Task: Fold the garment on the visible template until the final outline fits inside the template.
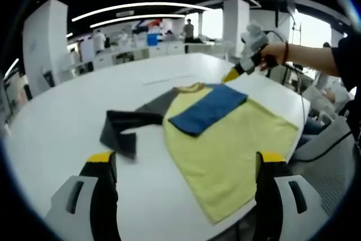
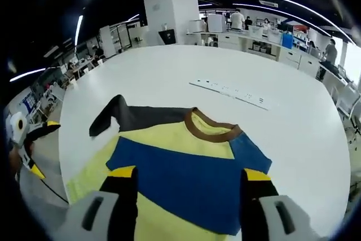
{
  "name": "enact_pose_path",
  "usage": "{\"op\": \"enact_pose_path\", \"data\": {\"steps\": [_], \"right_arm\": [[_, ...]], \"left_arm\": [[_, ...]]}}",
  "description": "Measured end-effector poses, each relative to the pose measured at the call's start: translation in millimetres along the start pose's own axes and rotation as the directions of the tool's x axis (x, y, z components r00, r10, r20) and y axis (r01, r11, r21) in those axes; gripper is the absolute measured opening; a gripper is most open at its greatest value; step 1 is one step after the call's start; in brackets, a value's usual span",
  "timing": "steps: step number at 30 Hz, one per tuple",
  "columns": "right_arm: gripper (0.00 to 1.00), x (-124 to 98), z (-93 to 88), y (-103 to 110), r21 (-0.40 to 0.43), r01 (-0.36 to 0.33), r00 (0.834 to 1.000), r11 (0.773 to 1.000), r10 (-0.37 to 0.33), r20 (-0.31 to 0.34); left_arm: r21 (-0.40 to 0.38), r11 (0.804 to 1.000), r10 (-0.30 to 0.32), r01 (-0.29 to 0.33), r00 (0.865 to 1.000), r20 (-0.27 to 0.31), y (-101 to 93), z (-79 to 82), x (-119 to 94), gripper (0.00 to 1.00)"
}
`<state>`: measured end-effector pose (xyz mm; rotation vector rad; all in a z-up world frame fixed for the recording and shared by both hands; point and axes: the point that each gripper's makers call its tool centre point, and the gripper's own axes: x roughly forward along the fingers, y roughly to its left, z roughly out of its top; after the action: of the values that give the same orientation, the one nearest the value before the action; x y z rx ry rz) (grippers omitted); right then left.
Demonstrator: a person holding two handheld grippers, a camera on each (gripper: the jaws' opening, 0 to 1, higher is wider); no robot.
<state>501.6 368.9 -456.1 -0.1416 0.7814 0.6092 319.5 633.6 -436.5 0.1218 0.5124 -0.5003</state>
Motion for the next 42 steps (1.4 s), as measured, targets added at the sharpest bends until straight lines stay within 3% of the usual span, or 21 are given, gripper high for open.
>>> {"op": "enact_pose_path", "data": {"steps": [11, 22, 26, 31, 39, 42], "right_arm": [[0.66, -25, -38.1, -36, 0.022, 0.076, 0.996, 0.997, -0.075, -0.038], [0.47, -34, -71.9, -73, 0.027, 0.141, 0.988, 0.990, -0.139, -0.065], [0.34, -37, -86.4, -75, 0.030, 0.144, 0.985, 0.989, -0.141, -0.096], [0.31, -36, -101.7, -82, 0.059, 0.149, 0.983, 0.987, -0.141, -0.121], [0.24, -27, -121.5, -72, 0.121, 0.112, 0.984, 0.986, -0.093, -0.150], [0.23, -25, -125.1, -65, 0.106, 0.087, 0.984, 0.990, -0.069, -0.163]], "left_arm": [[0.000, 1.000, -0.009, 0.009, 1.000, -0.011, -4.5, -4.9, -1, 0.99], [-0.002, 1.000, -0.005, 0.005, 1.000, -0.009, -3.4, -4.0, -1, 0.99], [-0.007, 1.000, 0.001, -0.001, 1.000, -0.009, -3.4, -3.9, -1, 0.99], [-0.019, 1.000, 0.003, -0.003, 1.000, -0.011, -4.5, -5.2, 0, 0.99], [-0.028, 1.000, 0.003, -0.003, 1.000, -0.016, -5.2, -6.5, 0, 0.99], [-0.035, 0.999, 0.002, -0.002, 1.000, -0.026, -5.1, -8.7, 1, 0.98]]}}
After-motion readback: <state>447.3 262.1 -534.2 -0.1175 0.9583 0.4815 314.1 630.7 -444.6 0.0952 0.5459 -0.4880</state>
